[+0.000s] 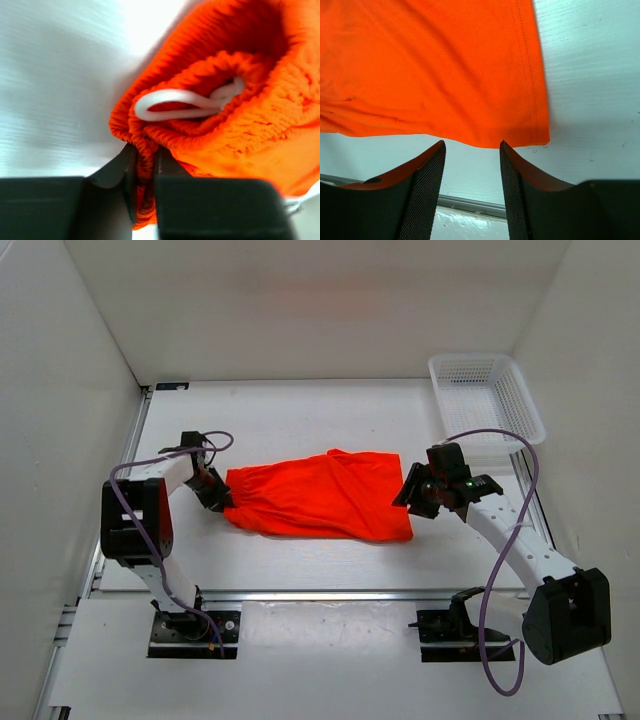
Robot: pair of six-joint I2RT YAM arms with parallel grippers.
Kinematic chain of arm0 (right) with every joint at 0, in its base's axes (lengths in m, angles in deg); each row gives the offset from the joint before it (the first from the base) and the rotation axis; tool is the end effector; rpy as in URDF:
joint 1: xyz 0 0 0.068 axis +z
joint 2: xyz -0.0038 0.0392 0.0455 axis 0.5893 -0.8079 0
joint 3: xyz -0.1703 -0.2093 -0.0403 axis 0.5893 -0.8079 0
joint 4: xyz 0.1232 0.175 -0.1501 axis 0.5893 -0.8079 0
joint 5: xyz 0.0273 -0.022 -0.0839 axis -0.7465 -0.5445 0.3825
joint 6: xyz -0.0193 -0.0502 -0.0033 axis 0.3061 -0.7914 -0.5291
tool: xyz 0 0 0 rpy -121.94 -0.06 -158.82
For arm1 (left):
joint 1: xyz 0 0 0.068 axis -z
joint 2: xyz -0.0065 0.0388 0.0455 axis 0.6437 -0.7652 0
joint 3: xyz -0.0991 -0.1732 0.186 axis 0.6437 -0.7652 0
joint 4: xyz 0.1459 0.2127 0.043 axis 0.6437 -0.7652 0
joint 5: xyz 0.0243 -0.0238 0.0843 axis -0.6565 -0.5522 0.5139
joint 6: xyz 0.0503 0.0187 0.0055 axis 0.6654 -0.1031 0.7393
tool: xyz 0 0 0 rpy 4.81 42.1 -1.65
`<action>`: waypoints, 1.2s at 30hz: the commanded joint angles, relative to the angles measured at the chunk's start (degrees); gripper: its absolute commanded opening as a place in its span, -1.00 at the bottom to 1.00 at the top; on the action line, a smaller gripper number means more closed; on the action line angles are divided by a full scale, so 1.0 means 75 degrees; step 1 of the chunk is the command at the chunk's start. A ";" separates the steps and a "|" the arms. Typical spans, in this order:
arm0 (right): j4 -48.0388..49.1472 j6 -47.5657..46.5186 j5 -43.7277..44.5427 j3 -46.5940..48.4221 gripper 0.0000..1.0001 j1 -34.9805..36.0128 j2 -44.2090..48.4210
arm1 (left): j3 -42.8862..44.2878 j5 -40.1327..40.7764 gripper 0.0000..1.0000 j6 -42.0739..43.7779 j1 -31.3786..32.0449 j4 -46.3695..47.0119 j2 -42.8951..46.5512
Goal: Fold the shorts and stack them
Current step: Fold the shorts
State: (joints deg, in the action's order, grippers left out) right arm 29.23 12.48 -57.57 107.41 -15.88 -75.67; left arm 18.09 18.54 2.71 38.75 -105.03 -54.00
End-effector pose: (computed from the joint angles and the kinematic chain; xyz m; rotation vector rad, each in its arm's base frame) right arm 0.2208 0.0831 0.2495 0.3990 2.5047 0.4869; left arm 0.3024 -0.0003 0.1557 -0.8559 2.9161 -0.3639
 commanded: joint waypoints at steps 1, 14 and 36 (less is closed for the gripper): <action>-0.0080 -0.0117 0.0111 0.0258 0.05 0.0010 0.0001 | 0.0122 0.1167 -0.79 -0.0141 -0.0023 0.0175 0.0165; -0.0151 -0.0258 0.0181 0.0399 0.05 -0.0060 -0.0140 | 0.2944 0.4731 -0.79 0.0292 0.1850 -0.2367 0.1315; -0.0080 -0.0328 -0.0216 -0.0397 -0.13 -0.1243 -0.0479 | 0.8640 0.5307 -0.79 -0.0879 0.6867 -0.4771 -0.2388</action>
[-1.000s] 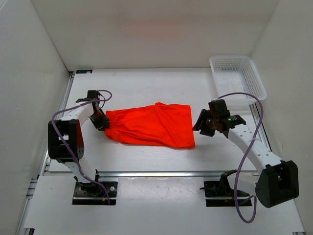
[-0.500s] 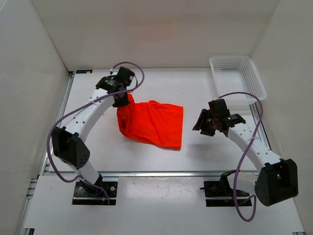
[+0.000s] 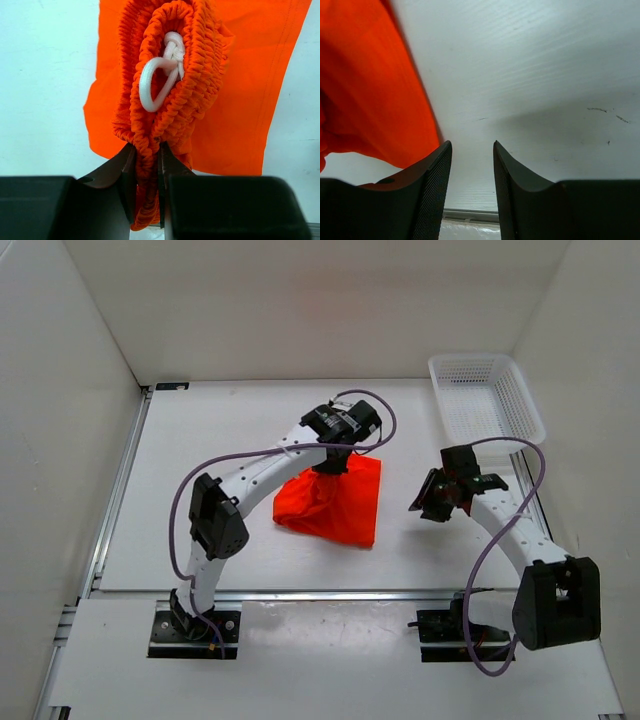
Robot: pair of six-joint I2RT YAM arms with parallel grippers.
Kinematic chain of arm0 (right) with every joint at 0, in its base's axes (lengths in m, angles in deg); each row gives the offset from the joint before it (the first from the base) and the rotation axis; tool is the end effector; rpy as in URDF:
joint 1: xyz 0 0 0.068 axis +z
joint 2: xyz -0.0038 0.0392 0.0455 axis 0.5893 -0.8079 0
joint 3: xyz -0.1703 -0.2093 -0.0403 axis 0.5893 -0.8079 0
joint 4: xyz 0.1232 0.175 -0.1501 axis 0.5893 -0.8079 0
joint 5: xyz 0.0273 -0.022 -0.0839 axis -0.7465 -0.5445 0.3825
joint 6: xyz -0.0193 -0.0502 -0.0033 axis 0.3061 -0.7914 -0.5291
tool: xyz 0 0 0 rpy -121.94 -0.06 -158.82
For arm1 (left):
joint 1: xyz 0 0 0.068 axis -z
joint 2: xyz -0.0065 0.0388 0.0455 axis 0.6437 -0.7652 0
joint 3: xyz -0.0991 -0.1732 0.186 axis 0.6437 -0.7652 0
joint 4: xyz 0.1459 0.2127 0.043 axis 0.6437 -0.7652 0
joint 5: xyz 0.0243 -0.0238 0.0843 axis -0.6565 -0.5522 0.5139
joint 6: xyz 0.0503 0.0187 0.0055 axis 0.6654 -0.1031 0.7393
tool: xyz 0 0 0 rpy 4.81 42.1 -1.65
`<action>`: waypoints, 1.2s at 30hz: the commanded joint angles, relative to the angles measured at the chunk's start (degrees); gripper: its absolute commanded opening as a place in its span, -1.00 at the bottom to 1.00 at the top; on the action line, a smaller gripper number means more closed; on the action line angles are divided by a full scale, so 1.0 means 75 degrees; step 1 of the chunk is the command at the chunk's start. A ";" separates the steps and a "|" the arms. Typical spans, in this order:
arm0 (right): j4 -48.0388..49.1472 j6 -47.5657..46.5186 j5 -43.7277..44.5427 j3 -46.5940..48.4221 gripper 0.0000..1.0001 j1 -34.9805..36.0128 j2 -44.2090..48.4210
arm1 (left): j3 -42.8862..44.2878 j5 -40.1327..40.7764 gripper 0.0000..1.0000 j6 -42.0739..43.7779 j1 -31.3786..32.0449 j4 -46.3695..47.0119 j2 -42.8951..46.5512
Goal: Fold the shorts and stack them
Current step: Fold the shorts
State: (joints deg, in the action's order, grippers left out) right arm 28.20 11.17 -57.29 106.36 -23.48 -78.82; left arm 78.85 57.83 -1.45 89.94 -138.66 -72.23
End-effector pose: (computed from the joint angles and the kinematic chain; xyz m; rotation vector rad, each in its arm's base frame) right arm 0.2330 0.0537 0.2306 0.5555 2.5476 0.3780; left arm 0.2787 -0.3050 0.3190 0.2104 2.5895 0.1951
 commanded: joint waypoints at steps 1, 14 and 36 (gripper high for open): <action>0.0149 -0.0153 -0.0325 -0.0258 -0.13 -0.0311 -0.0060 | 0.0644 -0.0002 -0.79 -0.0326 0.0112 -0.0286 -0.0179; 0.0502 -0.0224 -0.1016 -0.0680 -0.25 -0.0710 -0.0212 | 0.1724 -0.0774 -0.79 -0.0467 0.0347 -0.0170 -0.0883; 0.0654 -0.1207 -0.1332 0.0373 0.75 -0.0418 -0.0796 | -0.2670 -0.3237 0.58 0.0576 -0.1821 0.2233 0.2702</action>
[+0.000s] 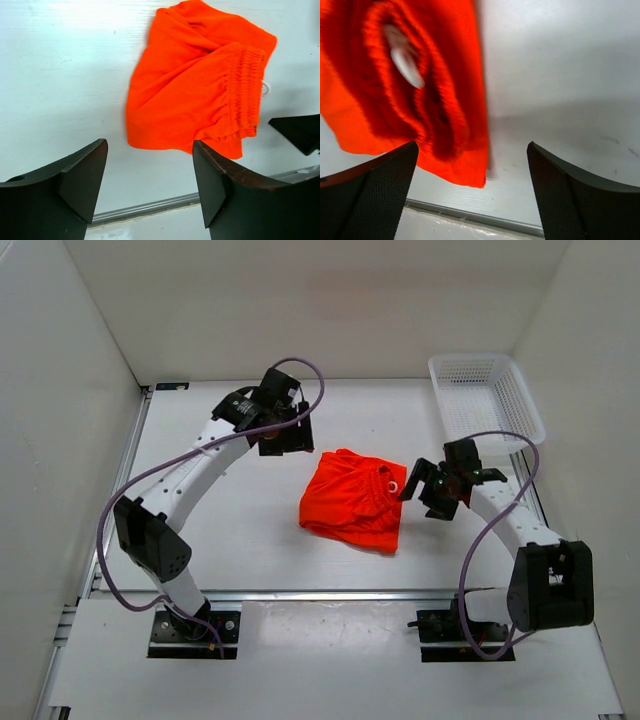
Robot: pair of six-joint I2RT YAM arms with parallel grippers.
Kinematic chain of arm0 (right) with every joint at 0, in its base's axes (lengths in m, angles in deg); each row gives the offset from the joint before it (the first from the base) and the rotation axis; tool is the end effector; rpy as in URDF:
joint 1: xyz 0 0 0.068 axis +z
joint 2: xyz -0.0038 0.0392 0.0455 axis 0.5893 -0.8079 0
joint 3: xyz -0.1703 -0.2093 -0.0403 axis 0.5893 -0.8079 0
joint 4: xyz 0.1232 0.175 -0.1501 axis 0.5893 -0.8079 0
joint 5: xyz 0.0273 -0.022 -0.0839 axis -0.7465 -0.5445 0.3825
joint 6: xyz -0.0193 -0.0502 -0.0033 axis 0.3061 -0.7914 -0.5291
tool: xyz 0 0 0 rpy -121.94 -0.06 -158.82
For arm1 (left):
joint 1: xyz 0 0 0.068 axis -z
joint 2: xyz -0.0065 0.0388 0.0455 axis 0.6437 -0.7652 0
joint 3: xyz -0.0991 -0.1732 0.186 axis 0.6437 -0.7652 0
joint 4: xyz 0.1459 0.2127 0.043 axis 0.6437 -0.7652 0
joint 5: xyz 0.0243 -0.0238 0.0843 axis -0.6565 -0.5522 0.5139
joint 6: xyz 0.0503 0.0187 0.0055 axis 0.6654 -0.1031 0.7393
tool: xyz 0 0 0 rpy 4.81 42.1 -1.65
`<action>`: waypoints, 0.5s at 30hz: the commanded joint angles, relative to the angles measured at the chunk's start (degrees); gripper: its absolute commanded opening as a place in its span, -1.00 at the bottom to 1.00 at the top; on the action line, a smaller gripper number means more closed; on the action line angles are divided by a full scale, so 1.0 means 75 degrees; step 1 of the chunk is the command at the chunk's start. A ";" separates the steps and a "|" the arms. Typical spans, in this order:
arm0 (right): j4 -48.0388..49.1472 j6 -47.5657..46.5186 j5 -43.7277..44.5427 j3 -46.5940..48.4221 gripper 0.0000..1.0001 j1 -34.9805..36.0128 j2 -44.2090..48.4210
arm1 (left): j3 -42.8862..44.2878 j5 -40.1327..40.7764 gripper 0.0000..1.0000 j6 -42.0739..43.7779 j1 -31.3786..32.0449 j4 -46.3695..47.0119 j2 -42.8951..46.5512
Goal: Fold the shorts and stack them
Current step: Fold the shorts
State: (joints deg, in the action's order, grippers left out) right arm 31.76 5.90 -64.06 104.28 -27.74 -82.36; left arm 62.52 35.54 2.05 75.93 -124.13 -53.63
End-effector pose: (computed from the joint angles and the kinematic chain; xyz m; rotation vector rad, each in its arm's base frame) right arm 0.2426 0.0413 0.2098 0.4998 2.6024 0.4540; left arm 0.2925 -0.2074 0.3646 0.0319 2.5839 -0.3496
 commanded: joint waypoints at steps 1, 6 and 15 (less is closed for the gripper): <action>0.0179 -0.0587 -0.0522 0.0802 0.90 0.0151 -0.0465 | -0.0564 -0.0264 0.58 0.0110 0.0047 0.0295 0.0222; 0.0261 -0.0904 -0.0548 0.1787 0.98 0.0759 -0.1461 | -0.0717 -0.0264 0.58 0.0028 0.0047 0.0295 0.0222; 0.0437 -0.0904 -0.0839 0.2666 0.45 0.1392 -0.2856 | -0.0939 -0.0264 0.56 -0.0042 0.0047 0.0295 0.0081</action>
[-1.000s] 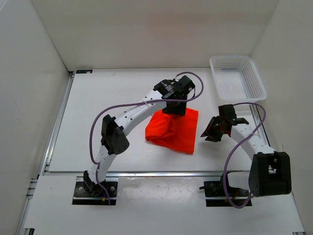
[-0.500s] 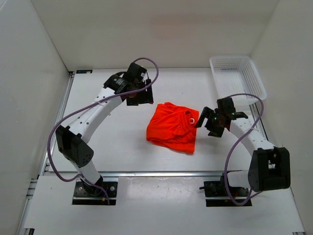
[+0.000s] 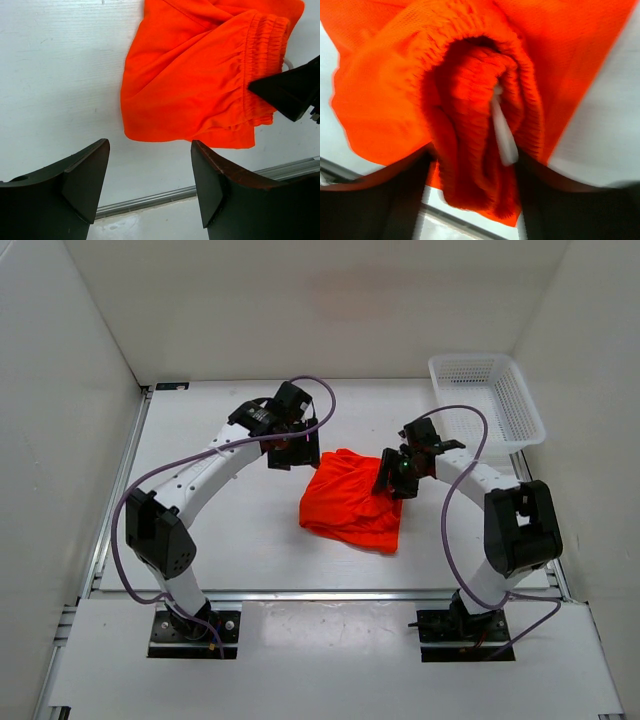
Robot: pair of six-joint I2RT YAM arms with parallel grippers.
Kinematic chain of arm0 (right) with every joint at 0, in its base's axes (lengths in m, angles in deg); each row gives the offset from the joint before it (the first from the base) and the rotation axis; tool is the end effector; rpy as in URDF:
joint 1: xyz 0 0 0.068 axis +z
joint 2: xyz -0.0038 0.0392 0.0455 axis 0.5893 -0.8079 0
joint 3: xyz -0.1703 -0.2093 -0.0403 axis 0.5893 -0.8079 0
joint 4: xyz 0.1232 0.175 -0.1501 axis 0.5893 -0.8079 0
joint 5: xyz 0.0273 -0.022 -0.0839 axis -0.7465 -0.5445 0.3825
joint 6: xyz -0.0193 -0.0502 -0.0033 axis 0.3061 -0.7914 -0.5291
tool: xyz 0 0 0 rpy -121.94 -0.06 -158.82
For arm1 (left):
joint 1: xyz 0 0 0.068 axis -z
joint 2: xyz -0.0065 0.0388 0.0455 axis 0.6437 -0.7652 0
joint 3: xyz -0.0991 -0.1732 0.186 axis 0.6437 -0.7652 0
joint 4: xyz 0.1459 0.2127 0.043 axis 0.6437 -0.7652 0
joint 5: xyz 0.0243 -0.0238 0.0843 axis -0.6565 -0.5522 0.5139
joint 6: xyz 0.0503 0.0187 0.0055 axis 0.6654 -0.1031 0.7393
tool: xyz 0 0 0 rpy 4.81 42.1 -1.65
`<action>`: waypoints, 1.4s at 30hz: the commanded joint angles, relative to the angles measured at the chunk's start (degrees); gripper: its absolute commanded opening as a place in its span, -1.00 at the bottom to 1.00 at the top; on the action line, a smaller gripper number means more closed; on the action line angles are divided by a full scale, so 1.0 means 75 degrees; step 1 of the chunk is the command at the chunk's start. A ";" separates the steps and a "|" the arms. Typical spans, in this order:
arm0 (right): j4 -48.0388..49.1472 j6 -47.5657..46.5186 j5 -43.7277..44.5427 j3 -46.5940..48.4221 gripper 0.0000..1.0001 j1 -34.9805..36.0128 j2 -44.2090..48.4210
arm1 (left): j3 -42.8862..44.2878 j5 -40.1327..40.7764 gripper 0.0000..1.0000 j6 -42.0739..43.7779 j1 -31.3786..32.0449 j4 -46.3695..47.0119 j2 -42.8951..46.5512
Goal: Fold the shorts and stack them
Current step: Fold the shorts
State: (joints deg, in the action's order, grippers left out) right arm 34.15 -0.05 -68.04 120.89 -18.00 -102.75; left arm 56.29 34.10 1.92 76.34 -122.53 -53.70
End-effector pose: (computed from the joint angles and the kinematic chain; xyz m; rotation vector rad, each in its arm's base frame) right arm 0.3128 0.1107 0.2030 0.1198 2.6905 0.5558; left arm 0.2906 -0.2103 0.3331 0.0534 2.6690 -0.3250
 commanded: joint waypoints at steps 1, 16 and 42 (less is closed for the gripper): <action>0.0119 -0.0112 -0.0414 0.0452 0.18 0.0093 -0.0138 | -0.0109 -0.0072 0.53 -0.0025 -0.0008 0.0083 0.0090; -0.0713 0.0544 0.1213 -0.1138 -1.00 0.0093 0.2452 | 0.0102 -0.0399 0.48 0.0046 -0.0008 0.0083 -0.0436; 0.0775 0.1330 0.0946 -0.2548 -0.27 -0.0762 0.1551 | 0.0679 -0.2615 -0.30 0.0503 0.0812 0.1019 -0.3097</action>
State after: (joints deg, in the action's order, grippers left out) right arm 35.76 9.29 -55.34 103.14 -23.66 -88.42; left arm 63.29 17.42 5.42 82.24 -116.83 -78.05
